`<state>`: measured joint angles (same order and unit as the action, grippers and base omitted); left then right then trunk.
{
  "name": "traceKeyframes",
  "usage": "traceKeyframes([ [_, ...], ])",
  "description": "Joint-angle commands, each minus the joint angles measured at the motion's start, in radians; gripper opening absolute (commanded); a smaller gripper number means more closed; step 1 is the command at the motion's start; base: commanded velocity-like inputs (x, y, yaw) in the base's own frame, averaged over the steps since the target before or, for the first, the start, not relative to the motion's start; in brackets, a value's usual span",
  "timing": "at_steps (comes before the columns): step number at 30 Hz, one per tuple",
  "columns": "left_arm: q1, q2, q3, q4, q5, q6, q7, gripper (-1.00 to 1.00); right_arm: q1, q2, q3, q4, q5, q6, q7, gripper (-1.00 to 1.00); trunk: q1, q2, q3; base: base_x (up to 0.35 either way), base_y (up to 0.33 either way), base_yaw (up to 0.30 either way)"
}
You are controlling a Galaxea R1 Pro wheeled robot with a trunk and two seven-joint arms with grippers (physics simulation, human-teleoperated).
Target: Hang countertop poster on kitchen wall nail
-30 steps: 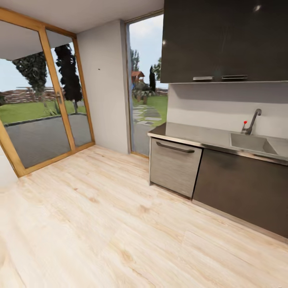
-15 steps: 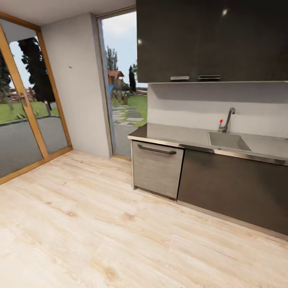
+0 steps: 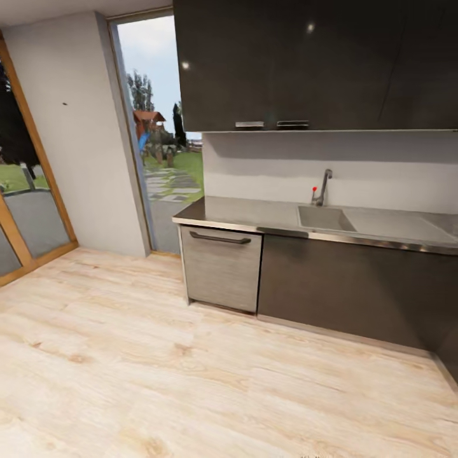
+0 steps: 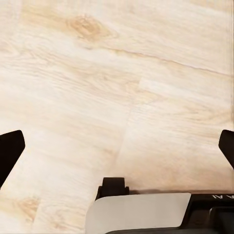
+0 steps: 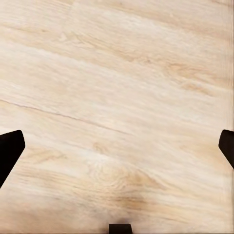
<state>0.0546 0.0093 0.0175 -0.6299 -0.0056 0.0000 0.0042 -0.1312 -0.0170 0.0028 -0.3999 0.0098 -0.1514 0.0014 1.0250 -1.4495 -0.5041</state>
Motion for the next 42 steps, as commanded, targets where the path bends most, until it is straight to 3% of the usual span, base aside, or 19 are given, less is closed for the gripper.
traceKeyframes([
  [1, 0.001, 0.000, 0.001, -0.002, -0.001, 0.000, 0.000, 1.00, -0.001, 0.000, 0.000, 0.001, 0.001, -0.003, 0.000, 1.00, 0.000, 0.000, -0.001, 0.000, 0.000, -0.300],
  [6, 0.001, 0.000, 0.001, -0.002, -0.001, 0.001, 0.000, 1.00, -0.001, 0.000, 0.000, 0.001, 0.001, -0.003, -0.001, 1.00, 0.000, 0.000, -0.001, 0.003, 0.000, -0.193],
  [16, 0.001, 0.000, 0.001, -0.002, -0.001, 0.002, 0.000, 1.00, -0.001, -0.029, 0.000, 0.001, 0.000, -0.003, 0.000, 1.00, 0.000, 0.000, -0.001, 0.293, 0.000, -0.013],
  [32, 0.001, 0.009, 0.001, -0.001, -0.001, 0.001, -0.001, 1.00, -0.001, -0.031, 0.000, 0.001, -0.001, -0.002, 0.001, 1.00, 0.000, 0.000, -0.001, 0.339, 0.000, -0.258],
  [42, 0.001, 0.009, 0.001, -0.001, -0.002, 0.000, -0.001, 1.00, -0.001, -0.031, 0.000, 0.001, -0.001, -0.002, 0.000, 1.00, 0.000, 0.000, -0.001, 0.340, 0.000, -0.120],
])
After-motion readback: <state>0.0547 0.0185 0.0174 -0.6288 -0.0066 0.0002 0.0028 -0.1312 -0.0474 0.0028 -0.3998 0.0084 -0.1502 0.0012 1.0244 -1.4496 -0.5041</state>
